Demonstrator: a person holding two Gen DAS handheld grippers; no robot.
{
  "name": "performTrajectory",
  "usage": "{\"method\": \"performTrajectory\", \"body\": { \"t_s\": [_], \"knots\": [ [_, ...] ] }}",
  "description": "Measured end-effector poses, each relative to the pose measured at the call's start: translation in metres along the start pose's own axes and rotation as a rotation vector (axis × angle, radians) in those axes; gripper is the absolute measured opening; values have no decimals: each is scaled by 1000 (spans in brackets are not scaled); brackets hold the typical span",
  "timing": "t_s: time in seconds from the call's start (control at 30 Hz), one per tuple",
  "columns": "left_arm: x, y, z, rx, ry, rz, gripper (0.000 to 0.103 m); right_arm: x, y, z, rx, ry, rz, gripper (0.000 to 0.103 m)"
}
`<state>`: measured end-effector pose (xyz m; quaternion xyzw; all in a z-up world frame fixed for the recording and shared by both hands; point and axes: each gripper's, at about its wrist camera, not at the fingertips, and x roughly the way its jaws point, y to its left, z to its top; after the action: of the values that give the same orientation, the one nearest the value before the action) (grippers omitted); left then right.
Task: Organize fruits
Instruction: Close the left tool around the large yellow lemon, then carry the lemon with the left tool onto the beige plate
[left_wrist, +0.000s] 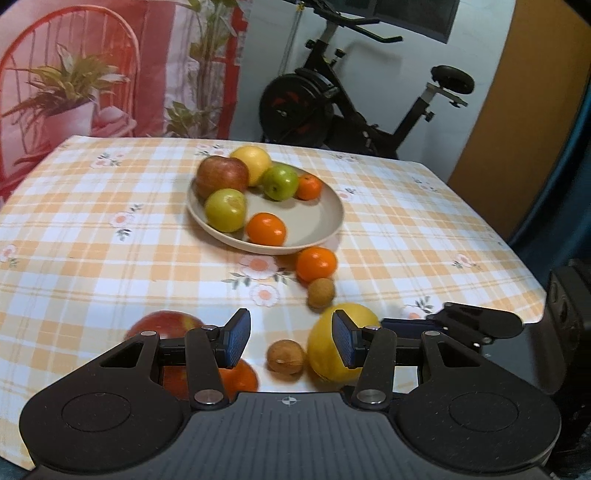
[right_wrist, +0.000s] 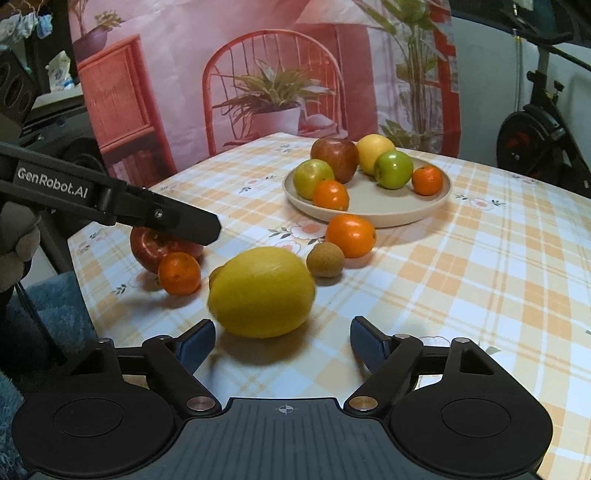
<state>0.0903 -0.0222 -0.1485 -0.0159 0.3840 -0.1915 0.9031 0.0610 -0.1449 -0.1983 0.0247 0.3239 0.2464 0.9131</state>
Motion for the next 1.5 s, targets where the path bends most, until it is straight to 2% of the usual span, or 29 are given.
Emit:
{"method": "performTrajectory", "body": {
  "t_s": [0.47,0.53,0.77,1.0,1.2,1.5],
  "knots": [
    [25,-2,7,-10,76,-117,49,1,1,1,-7,-10,15,67],
    [27,-1,7,-13,83,-139,44,2,2,1,-8,-11,20,66],
    [34,-5,12,-13,109,-199,36,4,2,2,-4,-17,28,60],
    [38,-6,16,-12,113,-198,36,3,-4,2,30,-29,35,54],
    [39,-7,20,-5,118,-207,36,0,-5,4,35,-34,28,54],
    [41,-19,49,37,80,-220,35,-15,-22,23,56,-107,-1,54]
  ]
}}
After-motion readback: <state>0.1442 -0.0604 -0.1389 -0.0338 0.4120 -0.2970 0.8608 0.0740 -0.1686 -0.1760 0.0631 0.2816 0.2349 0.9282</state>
